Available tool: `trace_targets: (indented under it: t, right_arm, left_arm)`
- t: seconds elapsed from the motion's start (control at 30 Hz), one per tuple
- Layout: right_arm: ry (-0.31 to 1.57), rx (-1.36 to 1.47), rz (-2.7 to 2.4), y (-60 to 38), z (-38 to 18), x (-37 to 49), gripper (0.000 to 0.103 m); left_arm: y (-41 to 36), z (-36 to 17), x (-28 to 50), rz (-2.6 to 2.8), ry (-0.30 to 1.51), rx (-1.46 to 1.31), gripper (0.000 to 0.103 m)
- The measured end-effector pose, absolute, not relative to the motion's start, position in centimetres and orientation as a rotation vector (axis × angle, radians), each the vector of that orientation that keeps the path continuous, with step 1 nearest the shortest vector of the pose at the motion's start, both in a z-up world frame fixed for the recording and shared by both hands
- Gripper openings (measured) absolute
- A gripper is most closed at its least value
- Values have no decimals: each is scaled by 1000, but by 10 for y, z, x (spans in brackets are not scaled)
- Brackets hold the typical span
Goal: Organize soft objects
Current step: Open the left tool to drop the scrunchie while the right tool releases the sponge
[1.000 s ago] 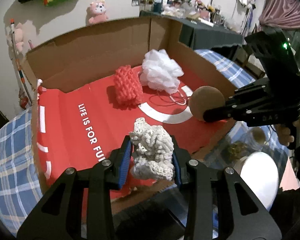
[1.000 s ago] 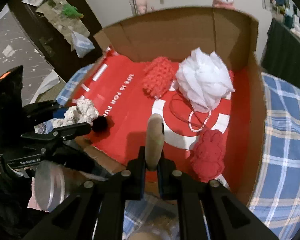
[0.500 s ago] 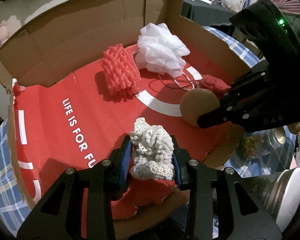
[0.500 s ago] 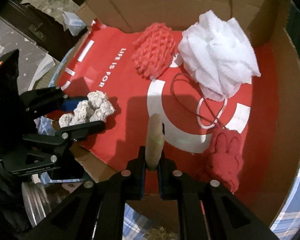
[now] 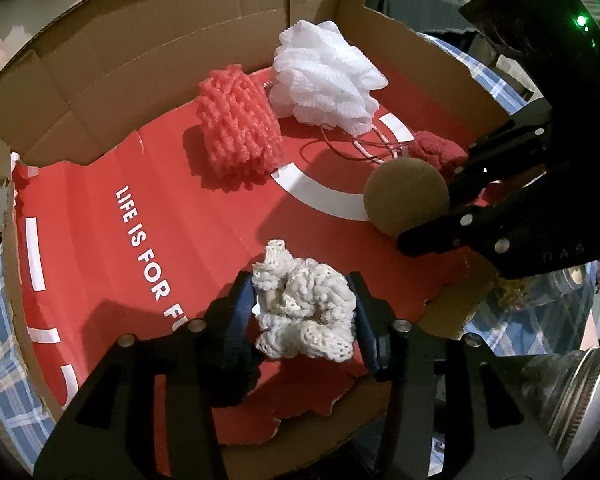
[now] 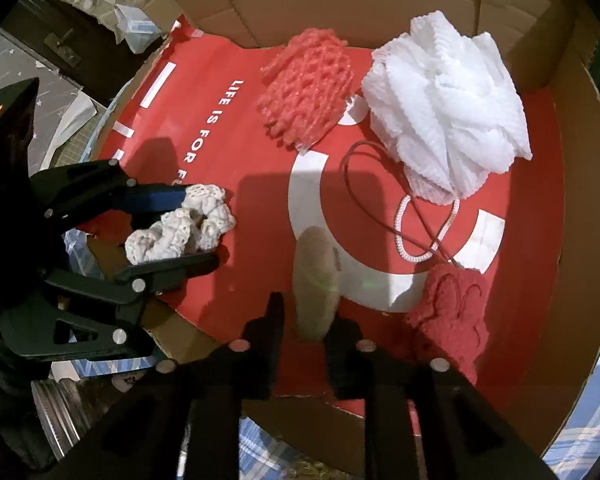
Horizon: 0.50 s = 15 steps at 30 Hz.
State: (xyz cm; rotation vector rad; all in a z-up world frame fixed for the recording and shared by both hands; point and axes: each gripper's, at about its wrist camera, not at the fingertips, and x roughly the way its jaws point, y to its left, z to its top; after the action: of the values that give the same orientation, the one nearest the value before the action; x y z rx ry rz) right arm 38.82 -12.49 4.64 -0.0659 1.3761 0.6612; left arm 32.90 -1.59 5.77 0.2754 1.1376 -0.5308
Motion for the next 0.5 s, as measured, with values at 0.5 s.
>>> trace_targets:
  t: [0.5]
  right_arm:
    - [1317,-147,609,-109,64,384,65]
  left_arm:
    - [3,70,325,-484,1116,252,60]
